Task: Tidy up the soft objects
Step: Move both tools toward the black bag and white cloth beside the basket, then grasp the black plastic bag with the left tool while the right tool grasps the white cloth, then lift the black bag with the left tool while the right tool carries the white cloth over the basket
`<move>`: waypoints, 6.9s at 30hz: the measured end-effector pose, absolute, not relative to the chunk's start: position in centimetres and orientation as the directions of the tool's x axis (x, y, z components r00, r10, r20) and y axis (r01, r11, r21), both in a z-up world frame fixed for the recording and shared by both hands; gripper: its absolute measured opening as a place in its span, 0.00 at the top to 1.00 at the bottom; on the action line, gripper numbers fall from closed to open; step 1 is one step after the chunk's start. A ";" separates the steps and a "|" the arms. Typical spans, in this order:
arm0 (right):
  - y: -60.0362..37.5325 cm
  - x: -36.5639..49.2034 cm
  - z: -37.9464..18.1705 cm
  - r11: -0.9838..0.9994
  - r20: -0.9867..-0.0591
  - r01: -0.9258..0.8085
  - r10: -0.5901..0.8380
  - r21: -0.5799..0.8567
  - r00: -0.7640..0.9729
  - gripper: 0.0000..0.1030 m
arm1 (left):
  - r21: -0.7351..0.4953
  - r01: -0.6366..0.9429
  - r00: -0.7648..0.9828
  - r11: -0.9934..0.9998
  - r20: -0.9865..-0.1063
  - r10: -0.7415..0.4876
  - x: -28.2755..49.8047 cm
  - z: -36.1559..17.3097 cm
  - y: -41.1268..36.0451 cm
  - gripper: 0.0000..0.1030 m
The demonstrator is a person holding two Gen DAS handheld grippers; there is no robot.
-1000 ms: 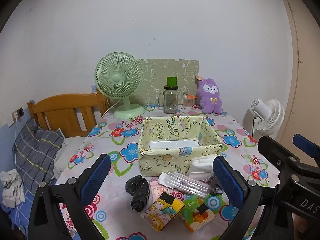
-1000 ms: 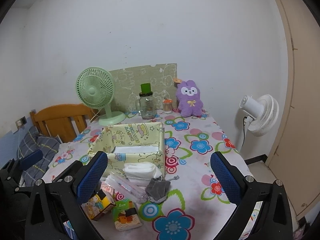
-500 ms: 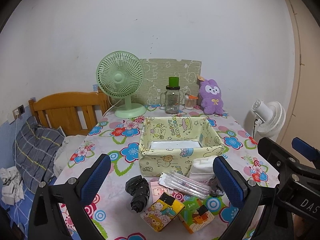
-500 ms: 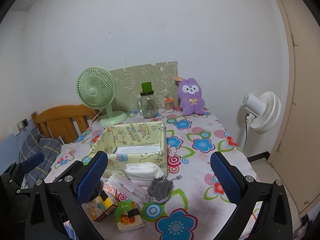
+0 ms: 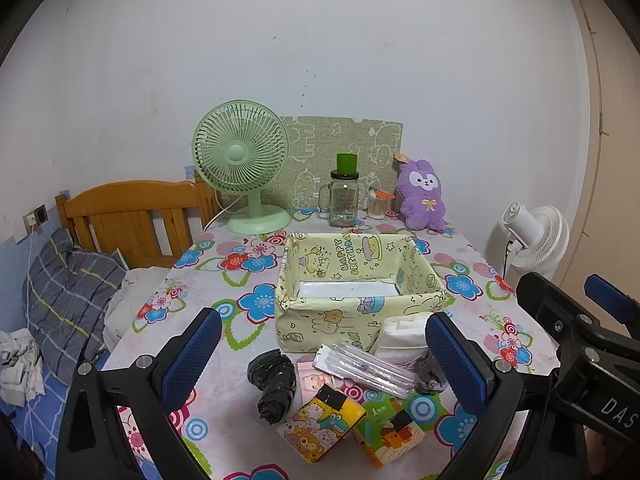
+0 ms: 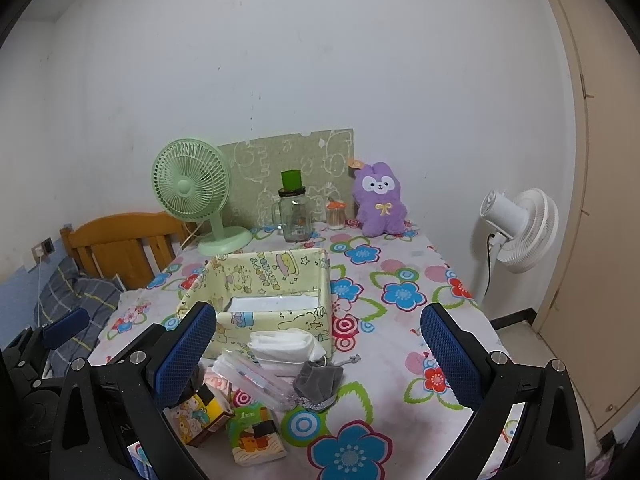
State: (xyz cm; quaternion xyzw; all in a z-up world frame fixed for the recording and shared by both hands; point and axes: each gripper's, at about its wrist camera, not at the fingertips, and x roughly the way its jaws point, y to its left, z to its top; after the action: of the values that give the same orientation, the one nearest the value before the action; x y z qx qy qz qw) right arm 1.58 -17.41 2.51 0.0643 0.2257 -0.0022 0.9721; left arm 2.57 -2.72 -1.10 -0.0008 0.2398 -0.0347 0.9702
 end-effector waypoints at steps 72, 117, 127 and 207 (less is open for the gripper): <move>-12.9 9.6 -5.8 0.989 -0.637 0.008 0.088 0.146 0.766 0.05 | -0.016 -0.019 0.735 1.000 -0.678 0.003 9.7 -9.6 0.9 0.16; -12.3 13.0 -7.4 0.994 -0.688 0.008 0.071 0.111 0.723 0.48 | -0.044 0.016 0.701 0.999 -0.711 -0.042 12.0 -10.2 -0.3 0.84; -12.6 11.7 -4.8 0.993 -0.642 0.002 0.075 0.117 0.763 0.49 | -0.035 0.021 0.744 0.999 -0.667 -0.039 10.9 -7.5 -0.7 0.84; -14.5 22.4 -0.8 0.985 -0.614 -0.006 0.113 0.175 0.781 0.49 | -0.044 0.100 0.754 0.994 -0.649 -0.104 22.1 -4.0 -3.9 0.81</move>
State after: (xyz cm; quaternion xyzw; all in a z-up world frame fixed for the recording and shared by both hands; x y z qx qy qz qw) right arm 22.44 -14.53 -0.78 0.0819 0.3295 0.0316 0.9401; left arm 22.08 -3.89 -4.02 -0.0031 0.3467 -0.0545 0.9364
